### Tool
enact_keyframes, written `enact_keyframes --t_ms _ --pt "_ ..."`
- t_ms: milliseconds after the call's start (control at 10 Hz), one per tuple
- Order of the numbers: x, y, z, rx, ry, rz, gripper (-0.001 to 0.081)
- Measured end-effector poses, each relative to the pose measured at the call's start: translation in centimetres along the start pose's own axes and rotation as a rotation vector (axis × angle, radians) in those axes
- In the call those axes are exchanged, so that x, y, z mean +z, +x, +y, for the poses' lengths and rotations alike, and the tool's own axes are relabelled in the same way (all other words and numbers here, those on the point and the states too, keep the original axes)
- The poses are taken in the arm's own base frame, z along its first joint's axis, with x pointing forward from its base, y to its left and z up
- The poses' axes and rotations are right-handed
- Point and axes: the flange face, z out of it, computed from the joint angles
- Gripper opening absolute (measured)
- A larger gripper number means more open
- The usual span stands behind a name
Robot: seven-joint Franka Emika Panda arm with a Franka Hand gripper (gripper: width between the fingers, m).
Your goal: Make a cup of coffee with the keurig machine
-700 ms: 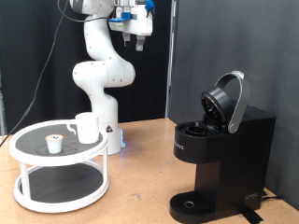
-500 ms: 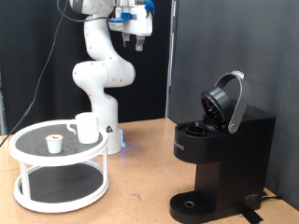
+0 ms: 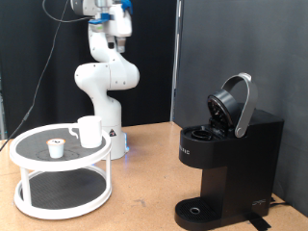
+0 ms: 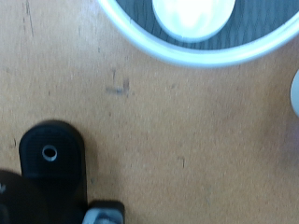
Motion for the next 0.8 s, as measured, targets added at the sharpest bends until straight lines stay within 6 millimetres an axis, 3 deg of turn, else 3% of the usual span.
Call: enact_keyframes --t_ms 200,500,800 --pt "-0.3 2.1 -1.3 -0.001 0.005 -0.004 0.0734" --pt "-0.1 2.7 -1.7 0.004 0.001 -0.010 0.0734" --pt "0.2 6.9 -3.8 0.016 0.007 0.007 0.0734"
